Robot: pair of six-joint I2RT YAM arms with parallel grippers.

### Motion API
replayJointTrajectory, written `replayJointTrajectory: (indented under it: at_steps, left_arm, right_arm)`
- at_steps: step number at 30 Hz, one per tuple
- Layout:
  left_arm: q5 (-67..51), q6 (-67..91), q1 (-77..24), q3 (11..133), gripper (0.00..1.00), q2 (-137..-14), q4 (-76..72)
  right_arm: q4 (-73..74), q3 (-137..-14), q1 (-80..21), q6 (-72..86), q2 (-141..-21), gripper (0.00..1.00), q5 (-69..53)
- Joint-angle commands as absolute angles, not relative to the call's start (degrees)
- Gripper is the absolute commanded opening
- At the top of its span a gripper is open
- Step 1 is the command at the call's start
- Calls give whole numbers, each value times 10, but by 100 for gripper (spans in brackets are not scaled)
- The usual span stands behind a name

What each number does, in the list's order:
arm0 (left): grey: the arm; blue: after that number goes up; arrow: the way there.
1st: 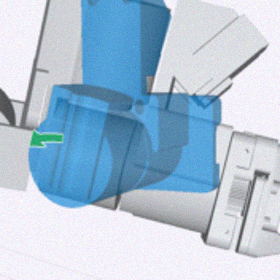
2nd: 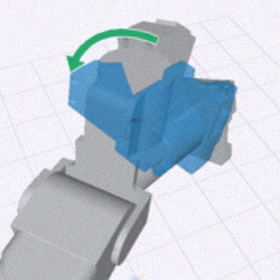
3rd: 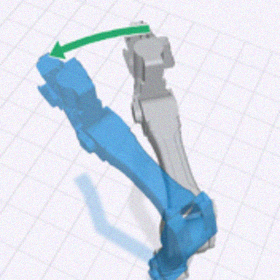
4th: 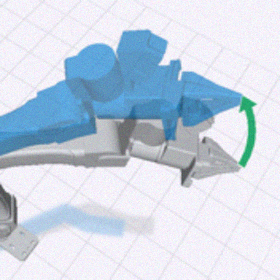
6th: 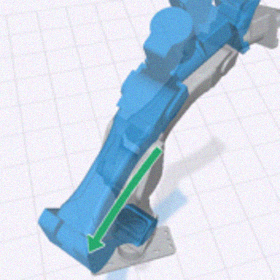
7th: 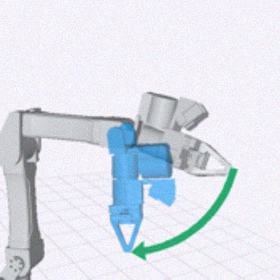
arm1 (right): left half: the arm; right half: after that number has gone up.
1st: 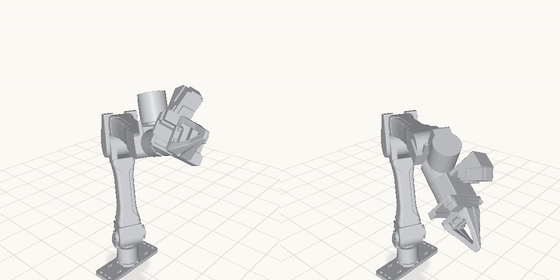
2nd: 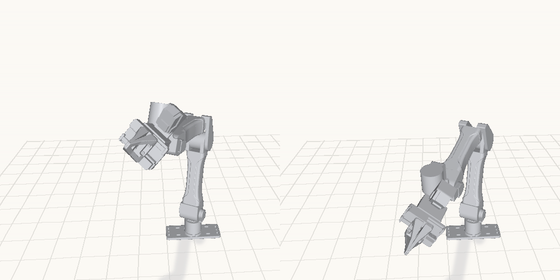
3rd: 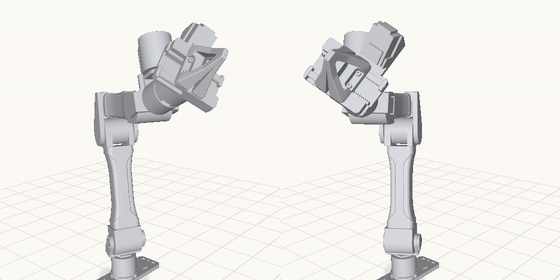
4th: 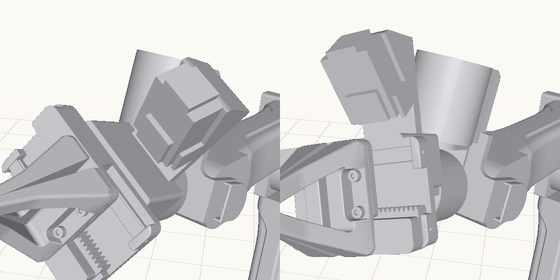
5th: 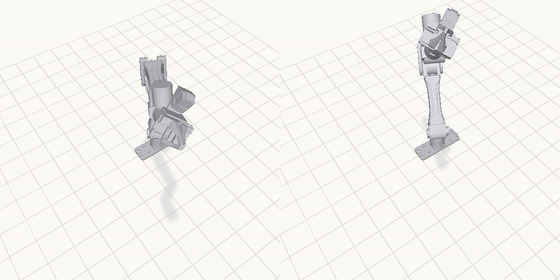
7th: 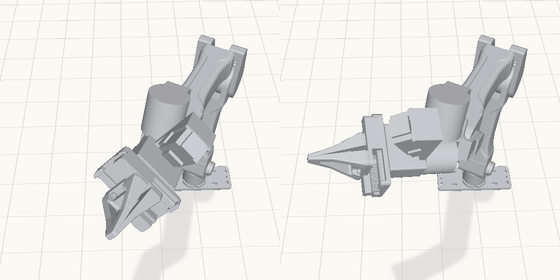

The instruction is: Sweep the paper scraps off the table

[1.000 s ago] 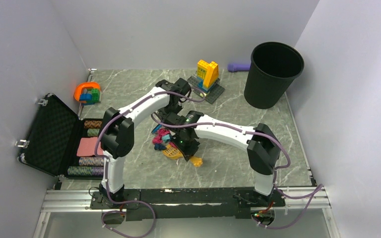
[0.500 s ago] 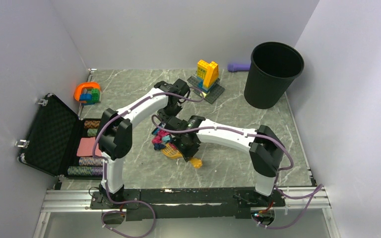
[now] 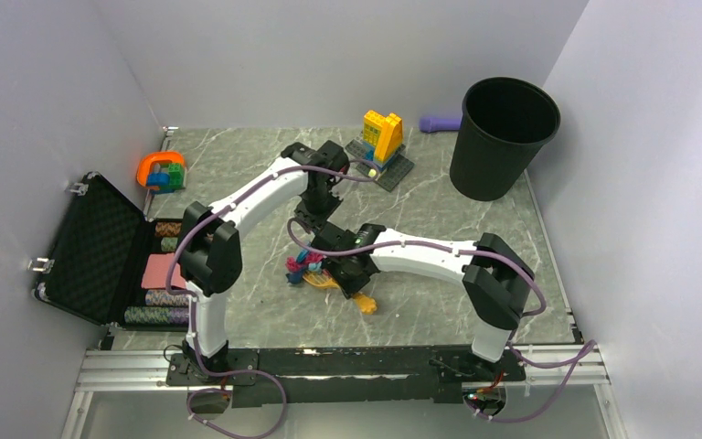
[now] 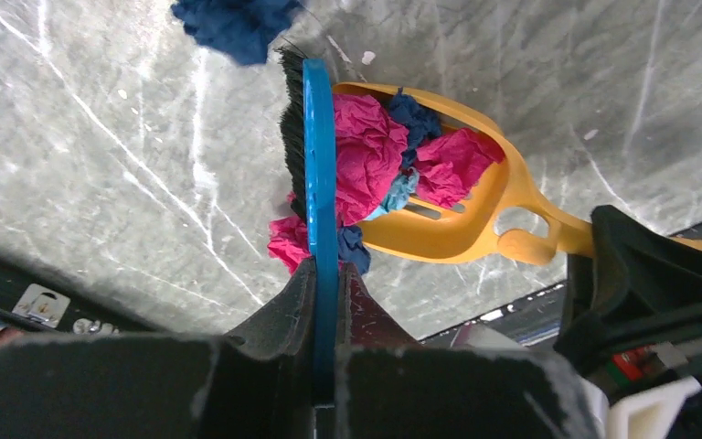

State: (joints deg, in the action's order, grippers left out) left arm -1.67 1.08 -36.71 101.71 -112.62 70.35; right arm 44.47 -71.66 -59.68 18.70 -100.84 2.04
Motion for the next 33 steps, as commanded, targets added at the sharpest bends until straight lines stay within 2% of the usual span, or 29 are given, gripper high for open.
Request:
replayJointTrajectory:
  at_steps: [1,7,18,33]
  left_arm:
    - [-145,23,-355,1033,0,-1099,737]
    - [-150,32,-354,1021,0,-1087,734]
    - [-180,55,-320,1024,0,-1051,708]
    - [-188,101,-258,998,0,-974,641]
  right_arm:
    - [410,-702,-590,193,-1005,0,57]
    - [370,-672,-591,180,-986,0,70]
    - [238,-537,-599,184,-889,0,138]
    - [202,-492,-608,205,-835,0,148]
